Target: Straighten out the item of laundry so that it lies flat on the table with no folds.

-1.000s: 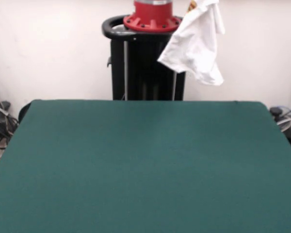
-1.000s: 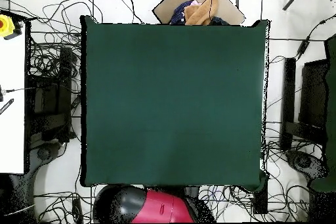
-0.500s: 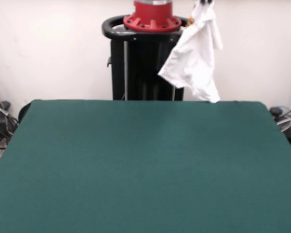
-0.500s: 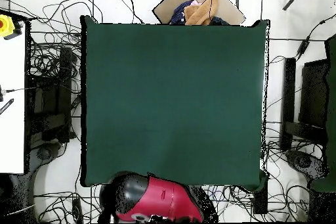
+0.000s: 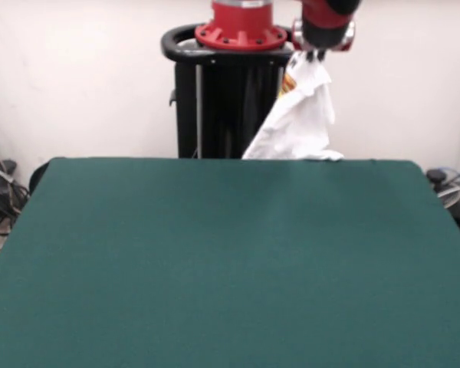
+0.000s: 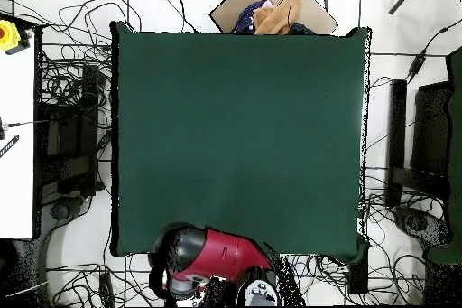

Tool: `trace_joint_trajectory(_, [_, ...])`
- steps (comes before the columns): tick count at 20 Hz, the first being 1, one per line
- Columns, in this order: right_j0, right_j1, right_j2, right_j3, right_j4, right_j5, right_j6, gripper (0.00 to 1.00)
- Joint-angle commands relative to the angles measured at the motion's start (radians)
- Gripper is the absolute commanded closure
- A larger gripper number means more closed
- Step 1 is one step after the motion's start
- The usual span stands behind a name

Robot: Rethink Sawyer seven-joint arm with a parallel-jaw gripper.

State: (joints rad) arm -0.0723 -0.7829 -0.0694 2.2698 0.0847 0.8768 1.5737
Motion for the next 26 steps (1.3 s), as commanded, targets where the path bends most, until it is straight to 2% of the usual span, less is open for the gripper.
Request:
trace_joint_trajectory(1, [0.011, 0.123, 0.051, -0.105, 0.016, -0.045, 0.192, 1.0])
trace_joint_trajectory(9, [0.001, 0.156, 0.055, -0.134, 0.024, -0.108, 0.173, 1.0])
trace_joint_trajectory(13, [0.054, 0.148, -0.024, -0.231, -0.045, -0.115, 0.231, 1.0])
trace_joint_trajectory(17, [0.068, 0.18, -0.053, -0.295, -0.073, -0.18, 0.244, 1.0])
trace_joint_trajectory(26, [0.046, 0.228, -0.04, -0.379, -0.048, -0.255, 0.215, 1.0])
